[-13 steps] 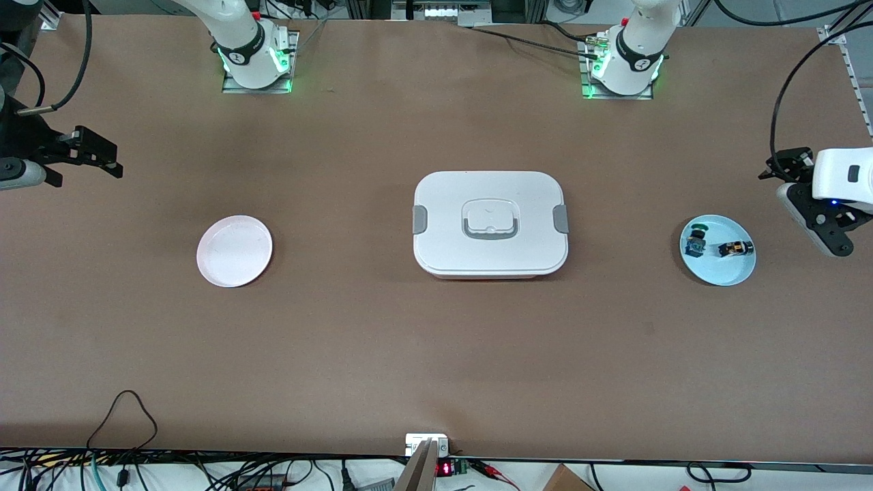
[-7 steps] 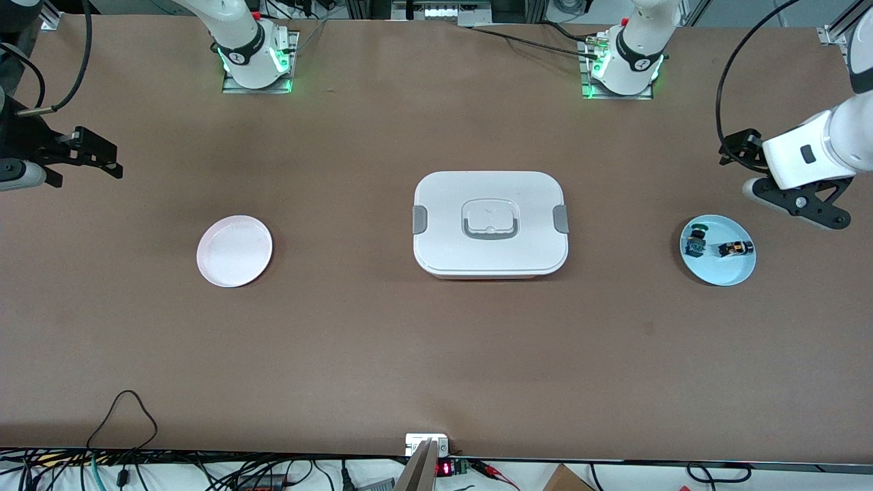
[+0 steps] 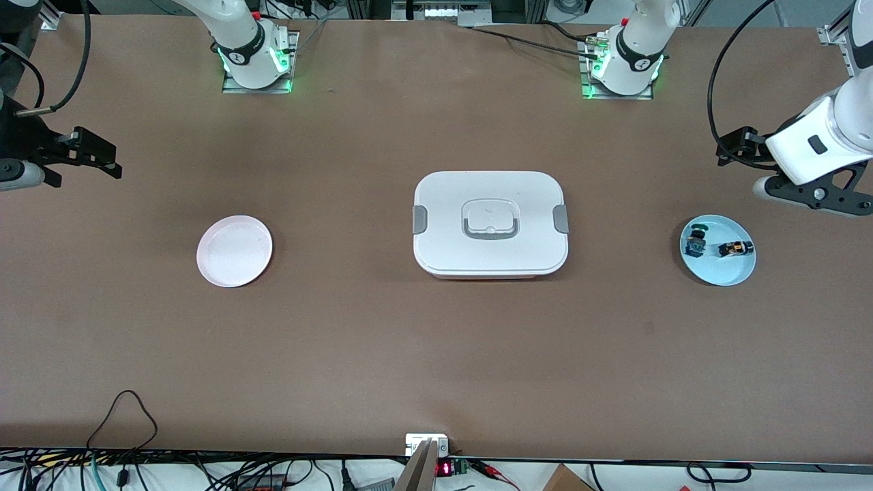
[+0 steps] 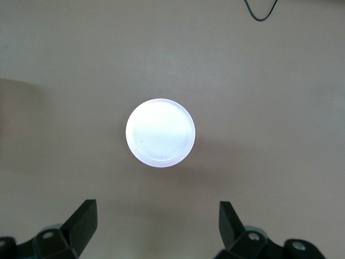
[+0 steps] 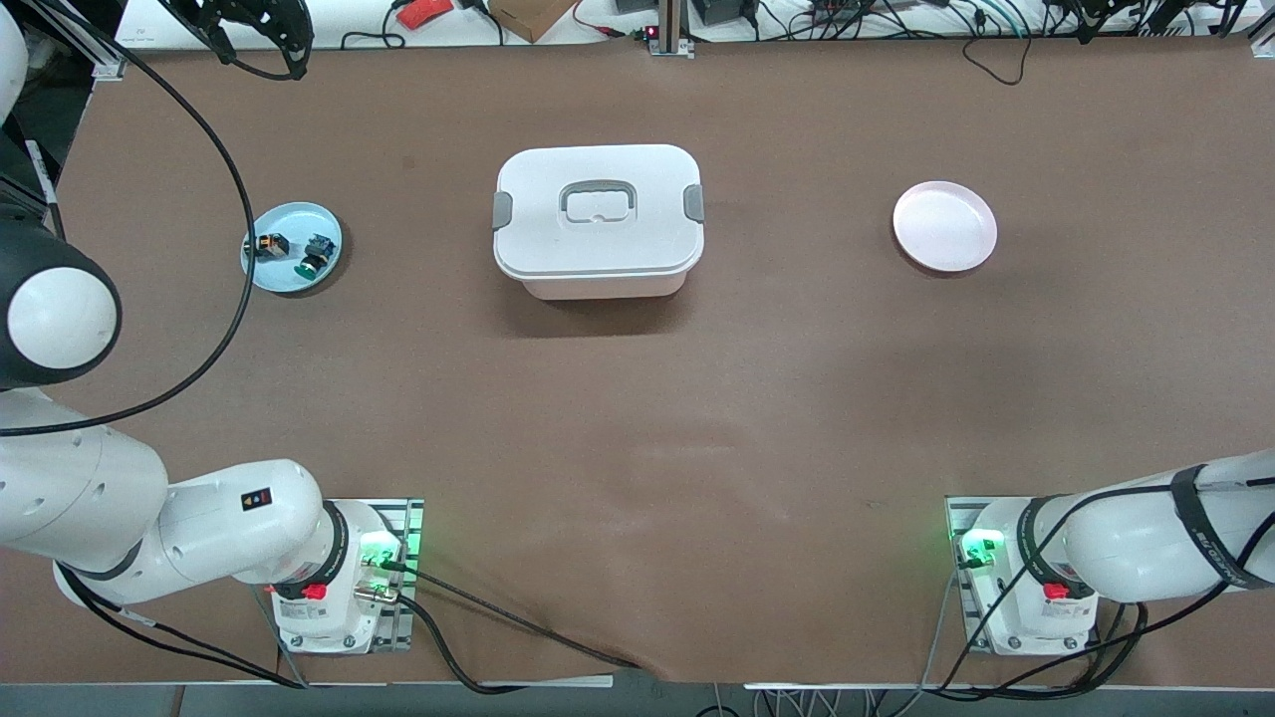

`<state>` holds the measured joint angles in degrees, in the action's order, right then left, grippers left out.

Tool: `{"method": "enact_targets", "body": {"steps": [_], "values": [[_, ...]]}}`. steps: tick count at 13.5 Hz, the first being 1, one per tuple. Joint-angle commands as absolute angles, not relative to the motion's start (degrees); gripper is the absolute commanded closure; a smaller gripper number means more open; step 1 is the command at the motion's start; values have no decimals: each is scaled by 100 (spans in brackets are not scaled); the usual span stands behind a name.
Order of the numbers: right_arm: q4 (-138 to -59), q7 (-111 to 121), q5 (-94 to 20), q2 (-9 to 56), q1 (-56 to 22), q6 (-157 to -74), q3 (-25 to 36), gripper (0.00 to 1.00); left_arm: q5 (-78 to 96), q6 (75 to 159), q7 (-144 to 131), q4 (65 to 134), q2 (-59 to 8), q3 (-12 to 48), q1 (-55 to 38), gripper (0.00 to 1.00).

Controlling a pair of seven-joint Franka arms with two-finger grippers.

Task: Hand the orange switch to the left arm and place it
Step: 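Open the left gripper and raise it off the switch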

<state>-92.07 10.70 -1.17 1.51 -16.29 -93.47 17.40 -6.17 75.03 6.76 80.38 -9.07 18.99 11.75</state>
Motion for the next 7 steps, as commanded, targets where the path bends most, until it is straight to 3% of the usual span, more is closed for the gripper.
{"method": "enact_targets", "body": {"steps": [1, 3, 7], "values": [[-9114, 1151, -141, 167, -1573, -9264, 1714, 0, -273, 7471, 589, 8059, -677, 654, 187, 0], [-9114, 1151, -141, 167, -1573, -9264, 1714, 0, 130, 7532, 641, 8130, -598, 221, 44, 0], [-9114, 1151, -141, 167, -1573, -9264, 1714, 0, -147, 8374, 615, 8525, -422, 44, 61, 0]]}}
